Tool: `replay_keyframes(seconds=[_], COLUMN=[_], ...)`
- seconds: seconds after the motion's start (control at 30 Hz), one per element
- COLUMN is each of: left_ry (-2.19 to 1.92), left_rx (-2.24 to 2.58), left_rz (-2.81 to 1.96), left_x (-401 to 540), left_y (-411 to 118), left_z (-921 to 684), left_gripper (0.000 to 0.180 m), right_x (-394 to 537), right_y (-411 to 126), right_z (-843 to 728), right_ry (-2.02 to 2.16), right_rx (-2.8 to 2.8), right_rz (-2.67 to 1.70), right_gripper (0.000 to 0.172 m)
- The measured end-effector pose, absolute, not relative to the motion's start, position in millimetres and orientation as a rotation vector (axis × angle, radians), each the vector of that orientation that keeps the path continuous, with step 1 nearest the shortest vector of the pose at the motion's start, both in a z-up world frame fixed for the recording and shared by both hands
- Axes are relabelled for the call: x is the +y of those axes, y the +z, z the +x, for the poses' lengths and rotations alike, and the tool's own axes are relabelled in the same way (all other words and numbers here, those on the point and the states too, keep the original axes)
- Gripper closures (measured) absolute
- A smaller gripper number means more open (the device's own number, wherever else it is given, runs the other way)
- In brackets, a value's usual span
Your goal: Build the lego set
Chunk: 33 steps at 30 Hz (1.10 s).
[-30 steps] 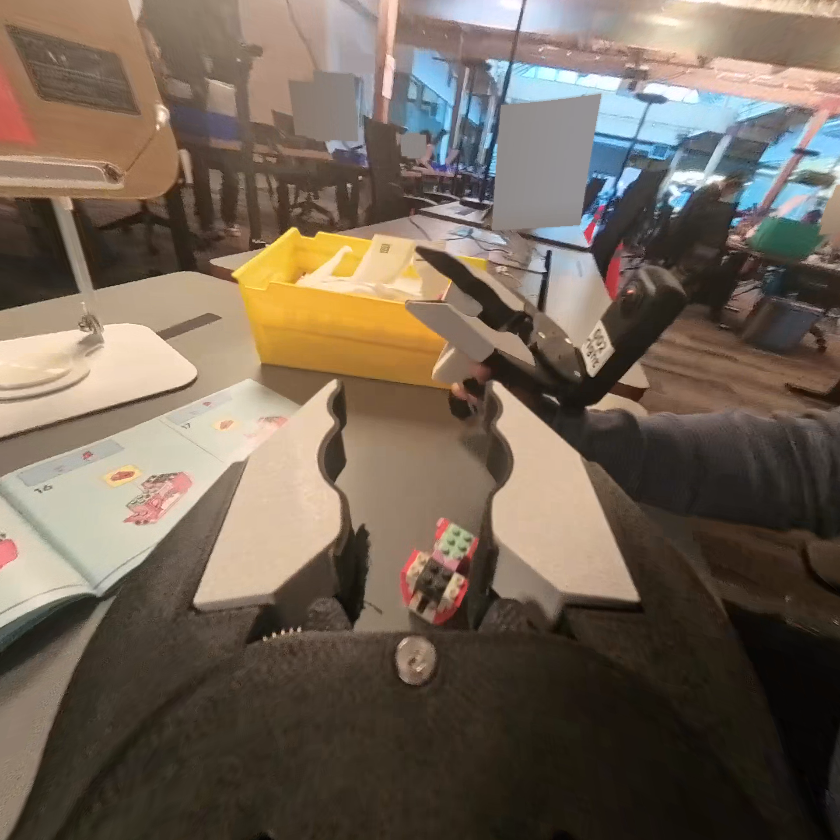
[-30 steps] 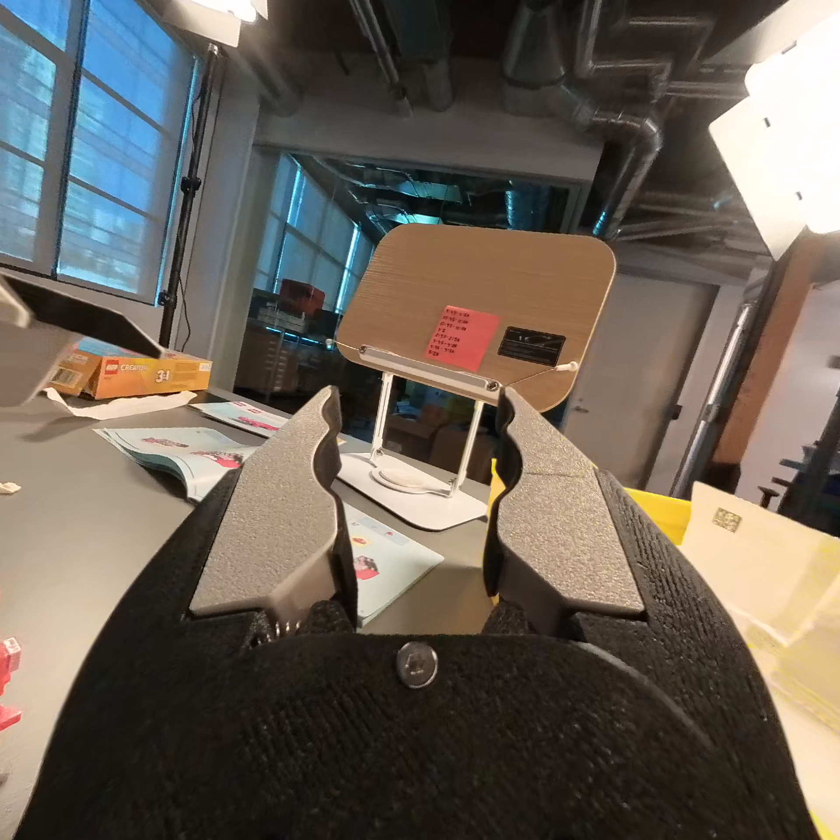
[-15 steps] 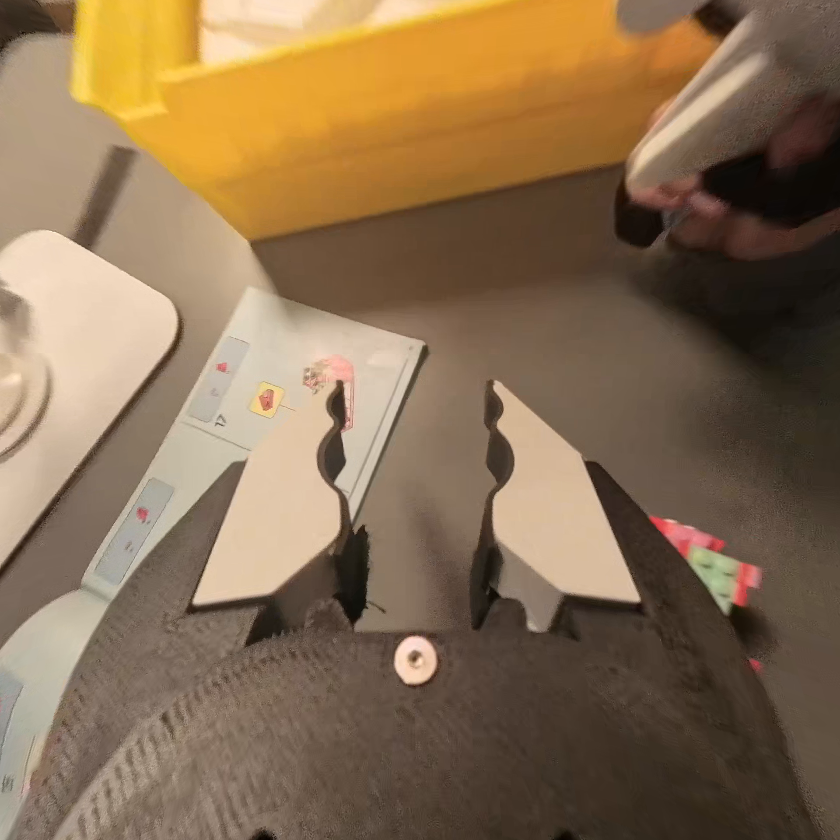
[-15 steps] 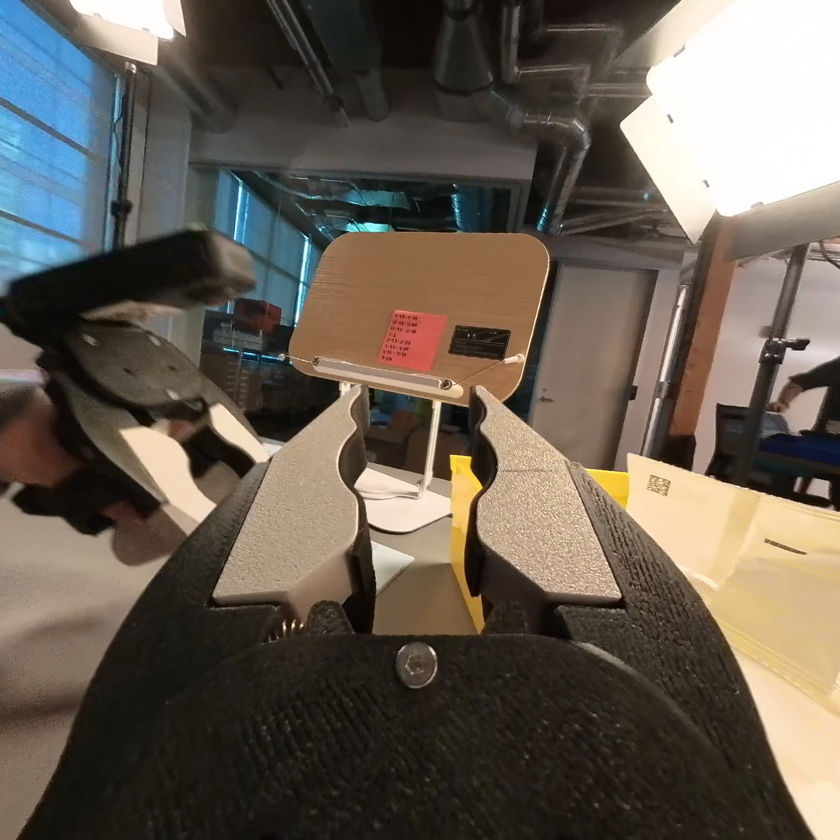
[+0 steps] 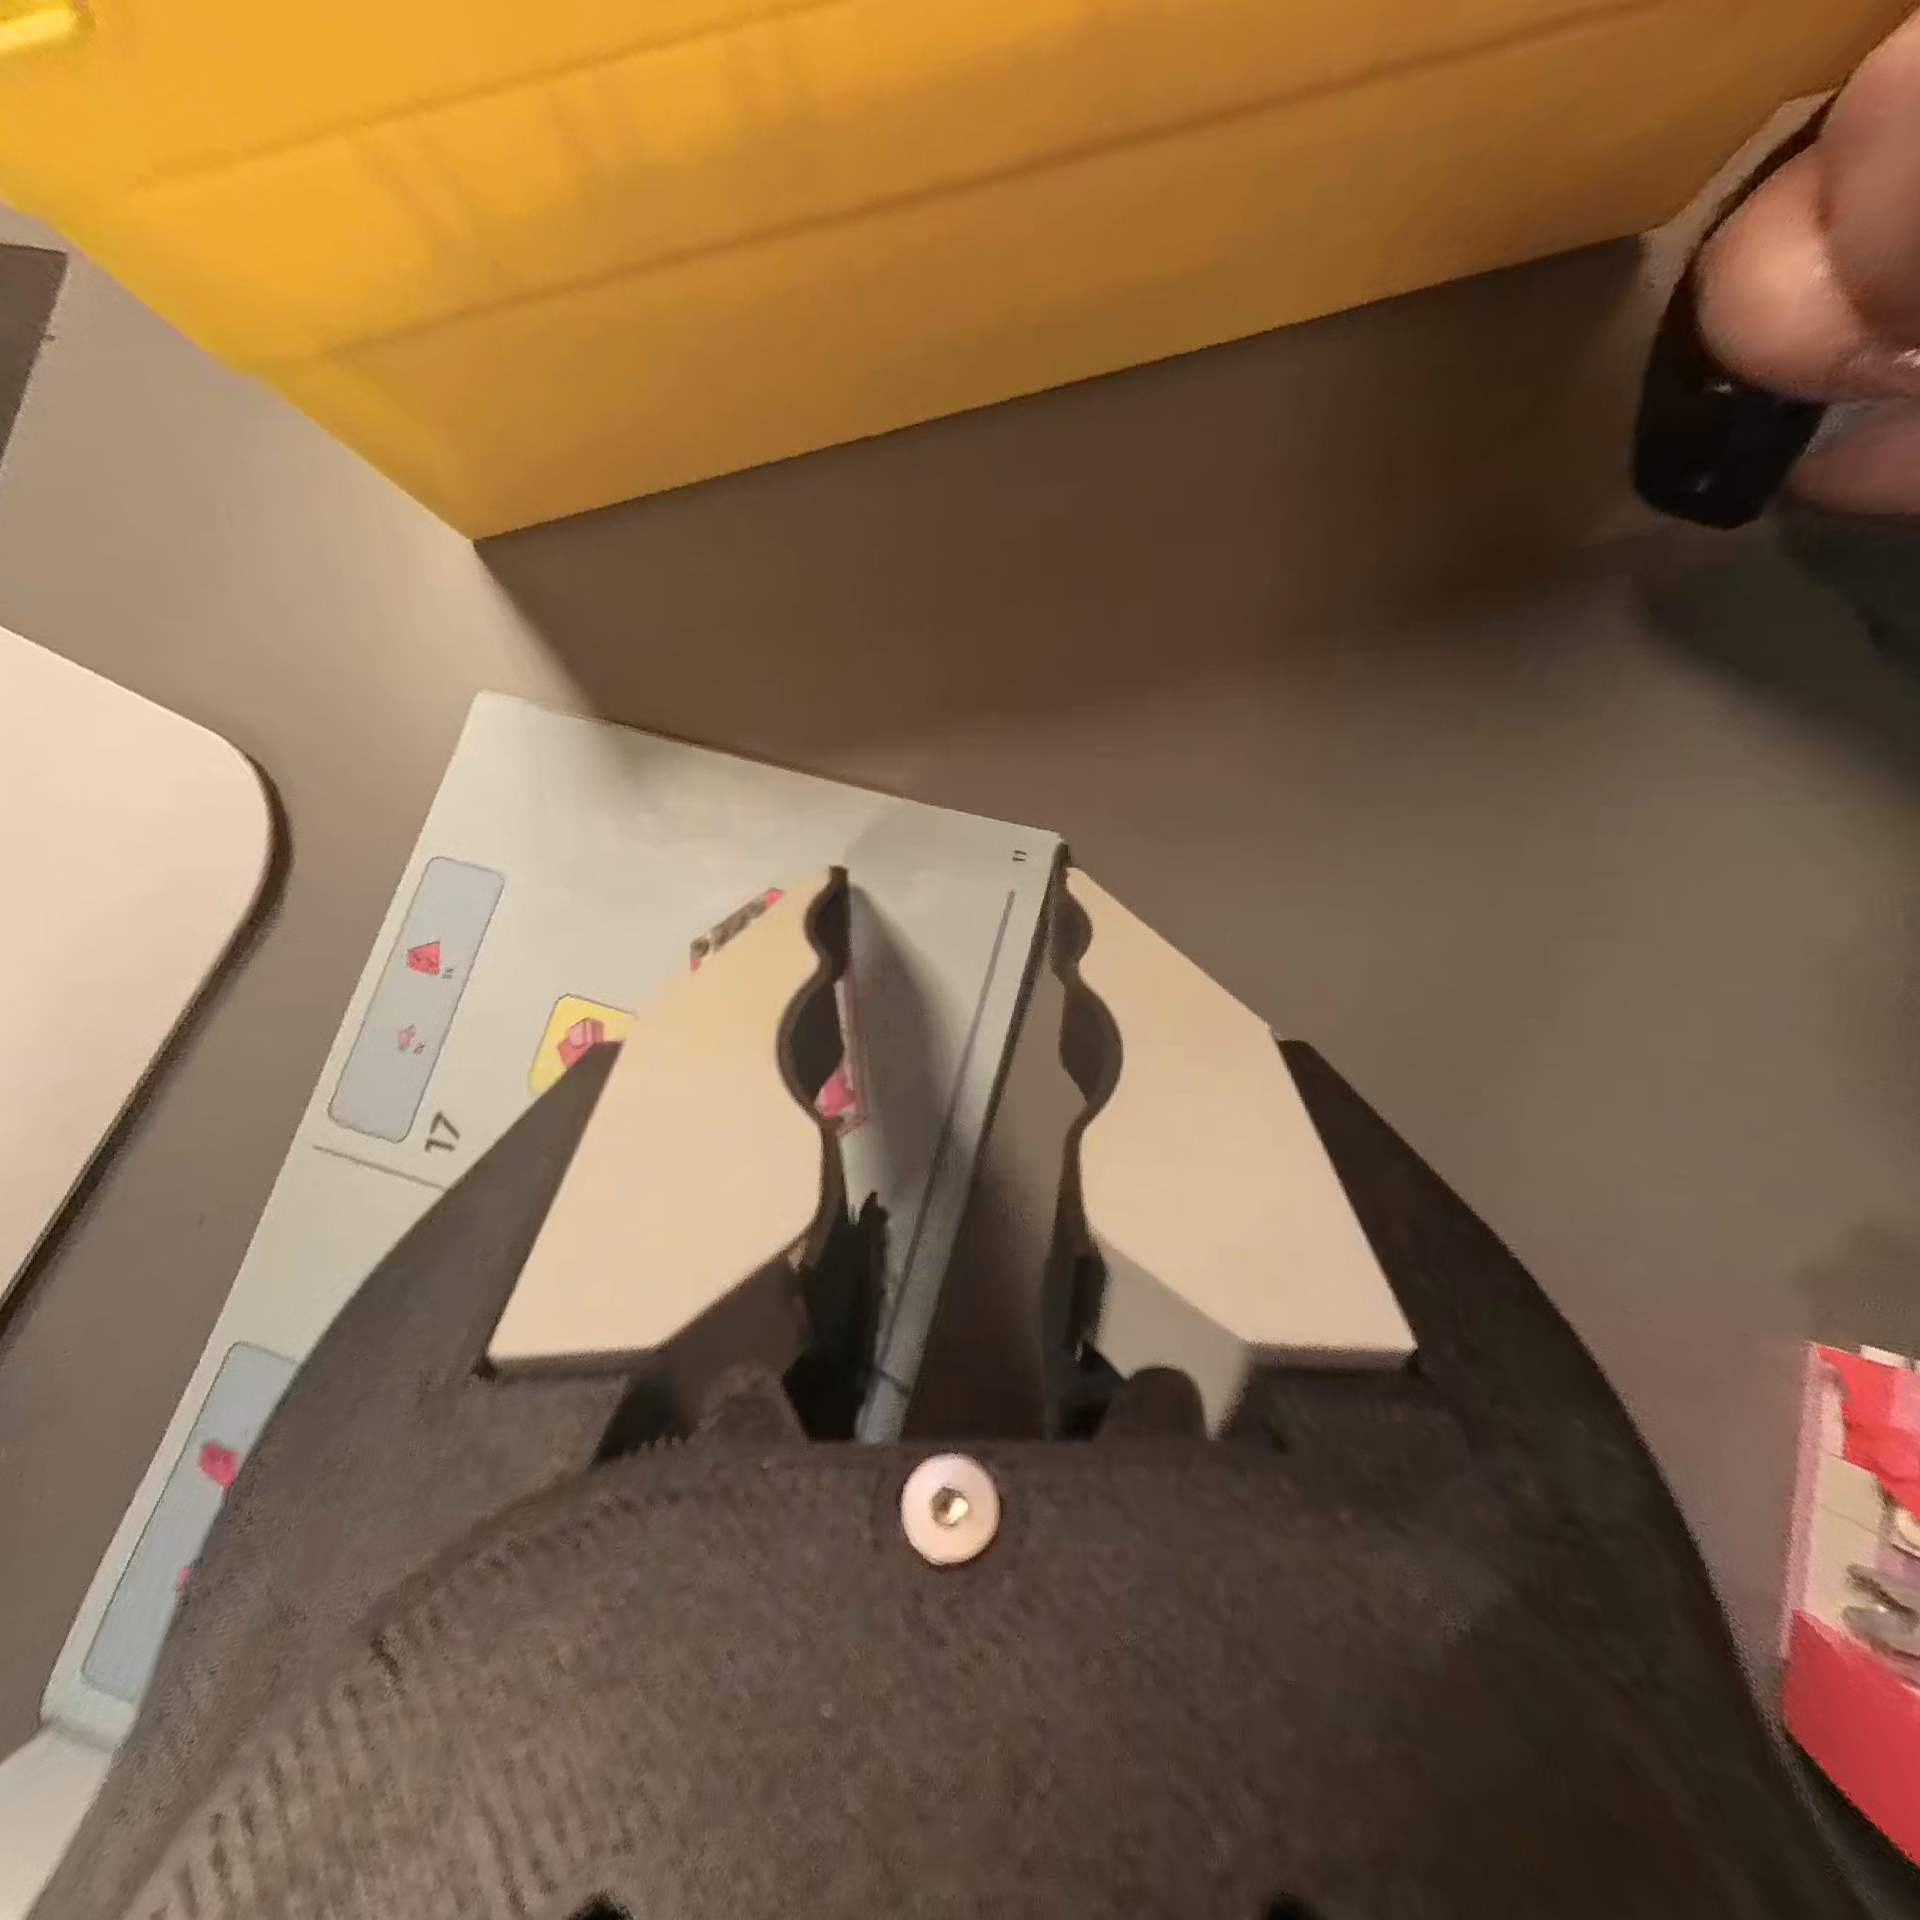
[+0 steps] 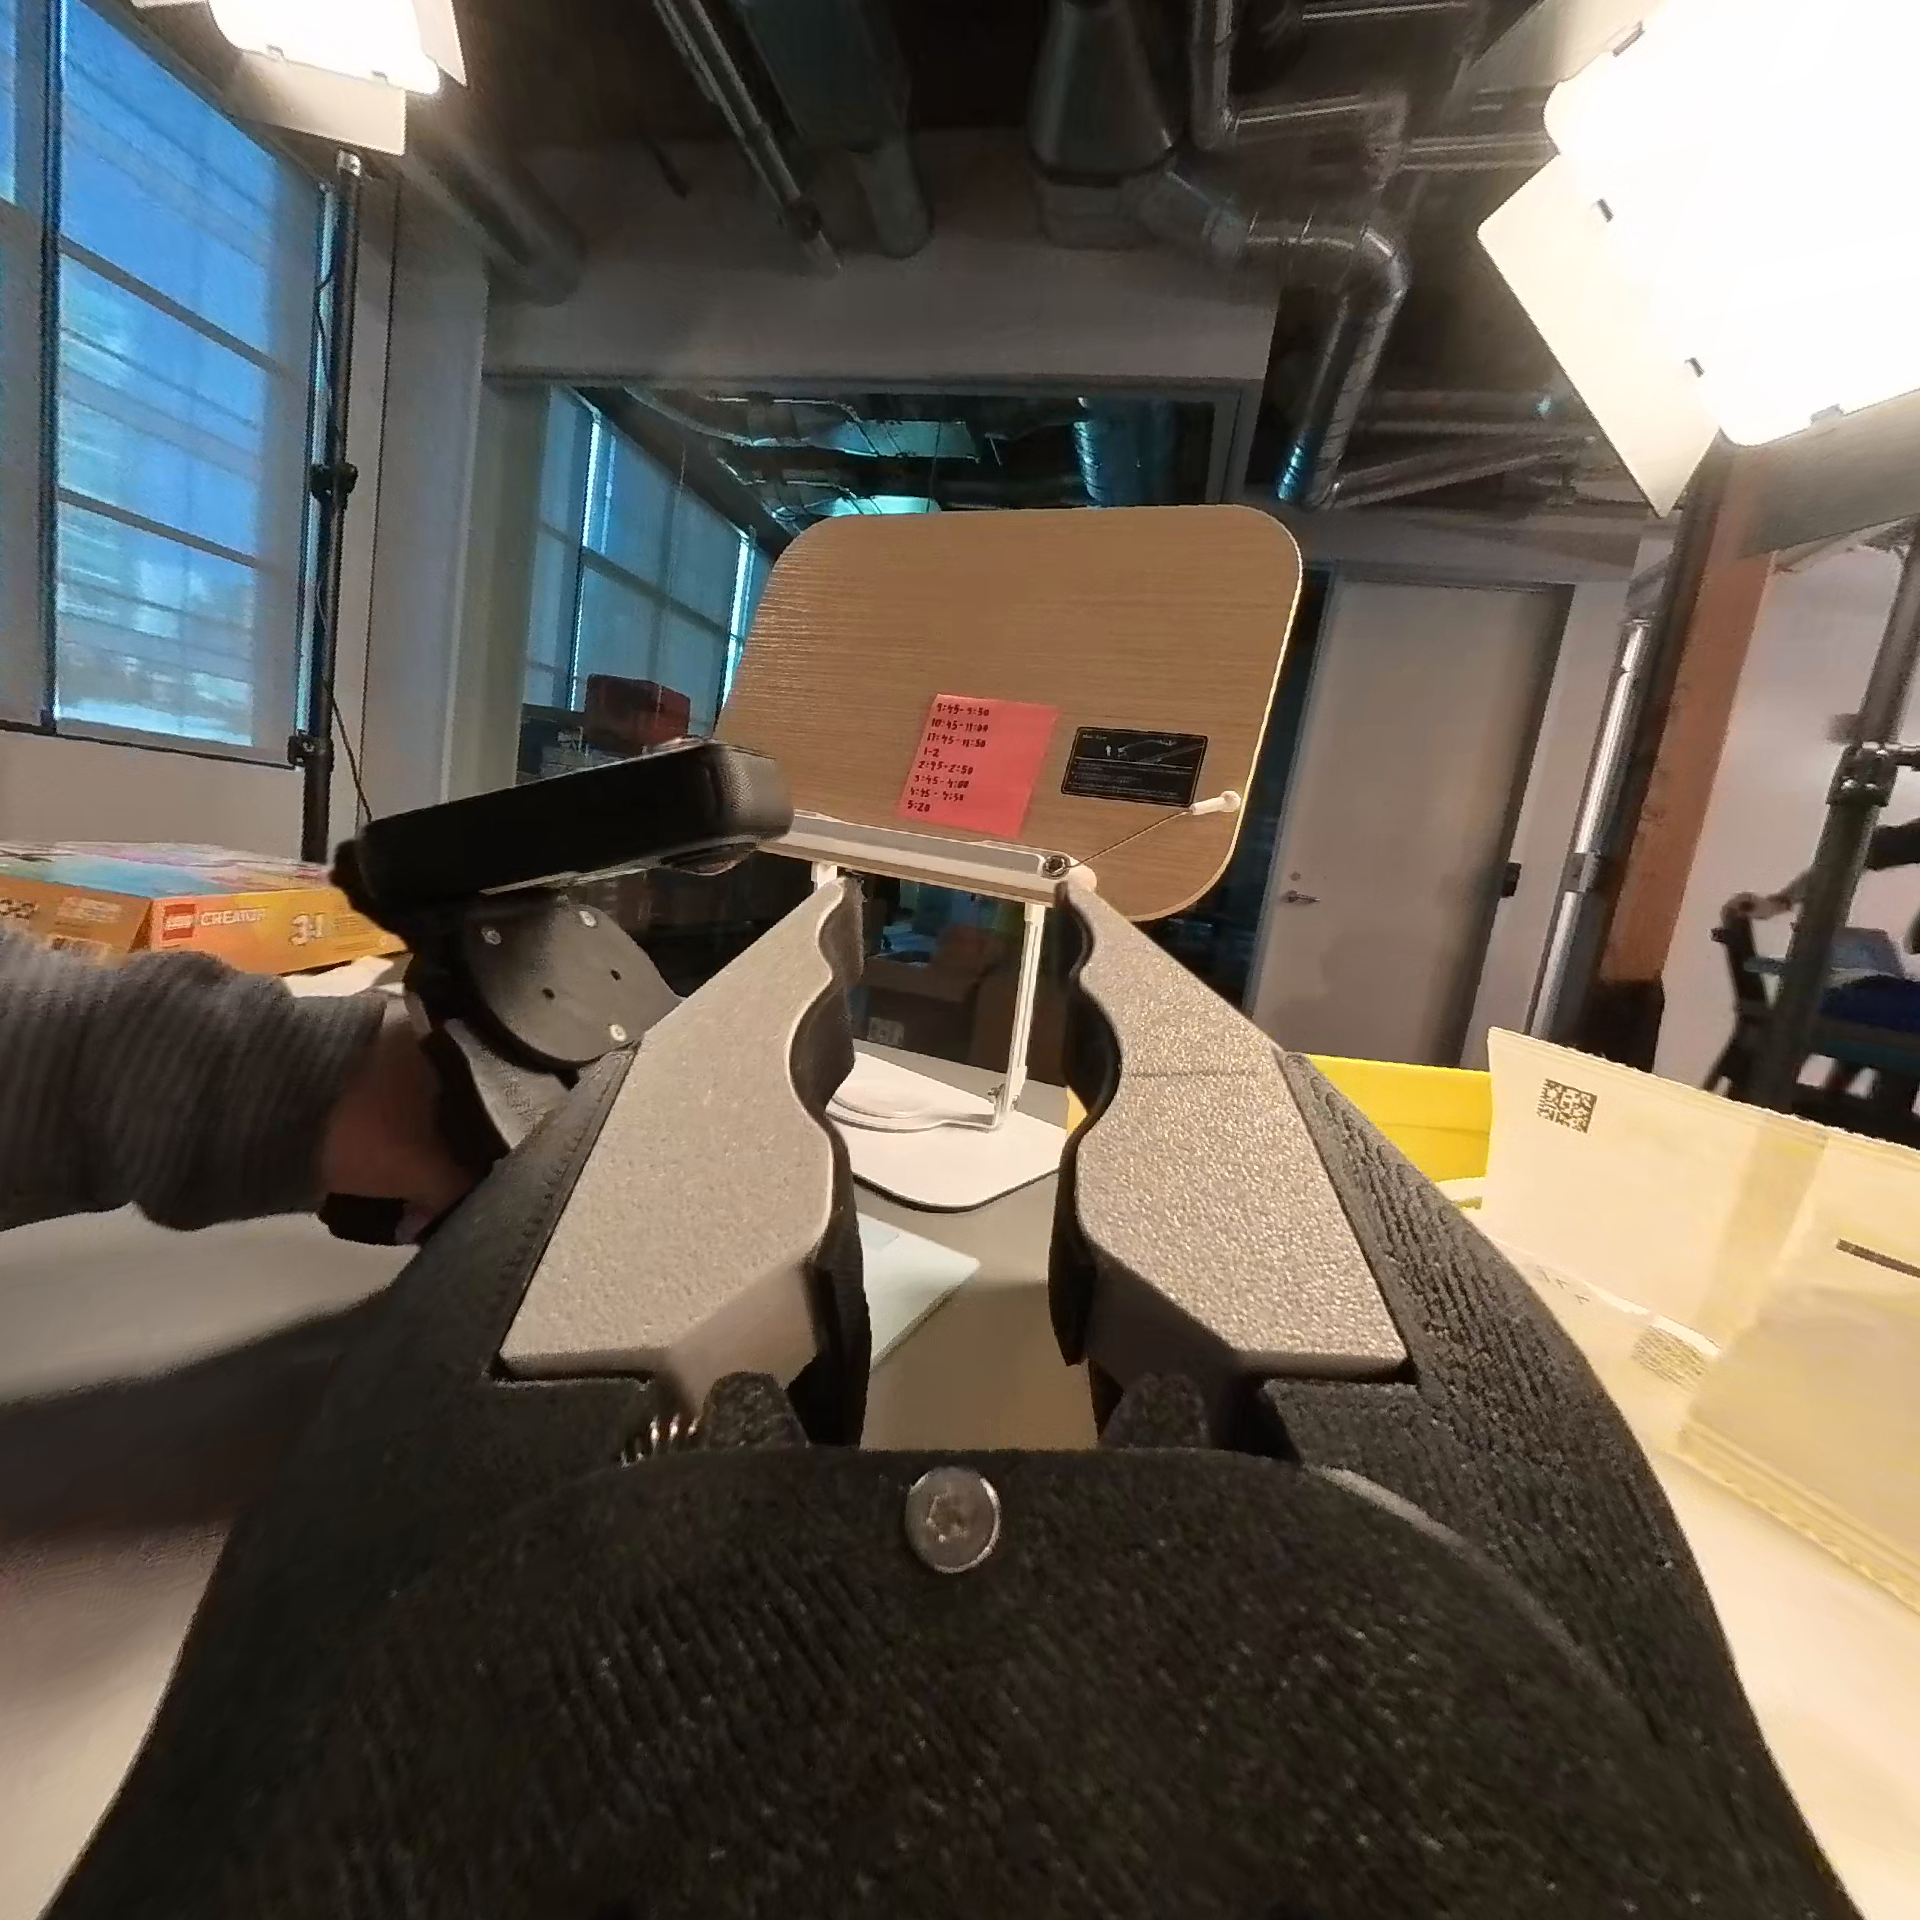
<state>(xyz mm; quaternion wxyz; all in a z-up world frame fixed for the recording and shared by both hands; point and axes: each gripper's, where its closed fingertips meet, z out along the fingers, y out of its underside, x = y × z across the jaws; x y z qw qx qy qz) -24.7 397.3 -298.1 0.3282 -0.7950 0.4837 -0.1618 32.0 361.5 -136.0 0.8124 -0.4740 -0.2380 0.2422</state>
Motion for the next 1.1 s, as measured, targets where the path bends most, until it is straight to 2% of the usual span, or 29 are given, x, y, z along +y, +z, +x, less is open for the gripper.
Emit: replay_keyframes(seconds=[0.2,0.5,0.63,0.67,0.77,0.87,1.0,1.1], left_ry=[-0.509,-0.909,-0.939,-0.885,-0.595,-0.387,-0.284,-0.249], left_rx=[1.23,0.987,0.965,0.986,1.111,1.223,1.282,1.291], left_rz=[-2.104,-2.21,-2.122,-2.089,-2.026,-1.939,-1.93,-1.947], left_x=[400,401,403,404,411,414,416,420], left_y=[-295,-293,-283,-280,-282,-284,-289,-292], left_z=[-23,-25,-27,-29,-35,-31,-26,-29], left_gripper=[0.18,0.18,0.18,0.179,0.143,0.128,0.125,0.129], right_x=[363,362,363,363,363,363,363,363], right_y=[-137,-138,-138,-138,-139,-140,-141,-142], right_z=[31,30,30,30,29,28,27,26], right_ry=[0.532,0.542,0.539,0.539,0.538,0.538,0.538,0.541], right_rx=[-0.507,-0.515,-0.516,-0.516,-0.52,-0.531,-0.538,-0.541], right_rz=[-1.022,-1.027,-1.029,-1.03,-1.032,-1.035,-1.041,-1.044], right_gripper=[0.138,0.141,0.141,0.141,0.141,0.142,0.143,0.144])
